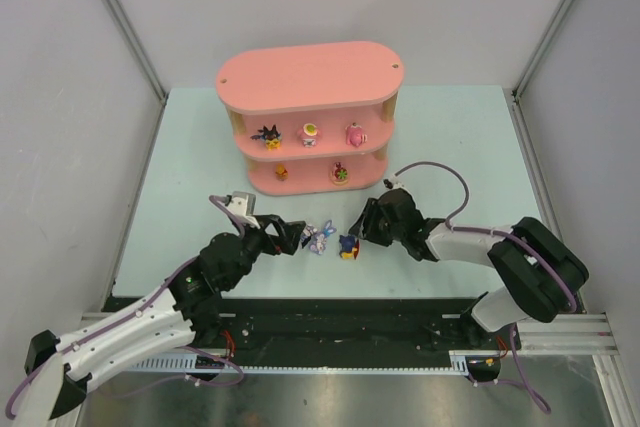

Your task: Place and organize the plastic toys onto the shelf

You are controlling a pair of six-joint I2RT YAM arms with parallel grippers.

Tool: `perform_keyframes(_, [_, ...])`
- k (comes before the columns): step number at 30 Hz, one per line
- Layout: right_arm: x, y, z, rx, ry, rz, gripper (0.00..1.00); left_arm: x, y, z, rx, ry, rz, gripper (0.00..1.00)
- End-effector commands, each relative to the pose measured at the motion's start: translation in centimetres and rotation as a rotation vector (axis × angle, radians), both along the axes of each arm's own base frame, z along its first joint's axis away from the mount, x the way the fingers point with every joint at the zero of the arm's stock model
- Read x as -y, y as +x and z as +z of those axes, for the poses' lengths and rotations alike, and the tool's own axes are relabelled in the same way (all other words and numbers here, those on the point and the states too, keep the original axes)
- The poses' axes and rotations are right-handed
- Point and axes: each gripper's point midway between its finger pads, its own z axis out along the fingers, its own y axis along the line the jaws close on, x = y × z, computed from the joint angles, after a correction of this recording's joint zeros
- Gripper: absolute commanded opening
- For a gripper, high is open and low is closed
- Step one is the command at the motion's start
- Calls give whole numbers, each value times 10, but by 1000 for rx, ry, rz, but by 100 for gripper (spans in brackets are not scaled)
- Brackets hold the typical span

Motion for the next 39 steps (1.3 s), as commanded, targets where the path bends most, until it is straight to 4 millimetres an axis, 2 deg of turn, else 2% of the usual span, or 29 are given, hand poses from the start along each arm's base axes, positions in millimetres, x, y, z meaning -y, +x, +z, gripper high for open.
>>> perform_keyframes(1, [-14, 17, 18, 58, 35, -8, 49, -1, 0, 1, 2, -20, 12, 100])
perform_keyframes(5, [-16, 18, 16, 57, 36, 0, 45, -1, 0, 2, 3, -23, 12, 100])
perform_keyframes(20, [-19, 17, 17, 65, 35, 16, 6, -4, -1, 2, 4, -25, 18, 100])
perform_keyframes(22, [-19, 18, 23, 80, 38, 20, 0, -4, -1, 4, 8, -30, 17, 100])
perform_keyframes(27, [-14, 18, 44, 137, 35, 25, 0, -3, -1, 2, 7, -25, 16, 100])
perform_keyframes(28, [-6, 20, 44, 153, 4, 14, 0, -3, -1, 3, 9, -25, 16, 100])
perform_keyframes(29, [-5, 20, 56, 183, 7, 13, 0, -3, -1, 4, 9, -28, 15, 100])
perform_keyframes(31, [8, 21, 58, 205, -54, 3, 0, -4, -1, 2, 9, -23, 16, 100])
perform_keyframes(32, [11, 22, 71, 237, -57, 0, 0, -4, 0, 2, 9, -22, 17, 100])
perform_keyframes(35, [35, 22, 72, 270, -180, -34, 0, -4, 0, 2, 10, -24, 19, 100])
perform_keyframes(36, [39, 22, 83, 295, -188, -45, 0, -3, 0, 2, 11, -25, 17, 100])
perform_keyframes(37, [47, 18, 80, 288, -231, -47, 0, -3, 0, 2, 9, -25, 17, 100])
perform_keyframes(39, [58, 20, 88, 328, -297, -74, 0, -2, 0, 0, 7, -23, 14, 100])
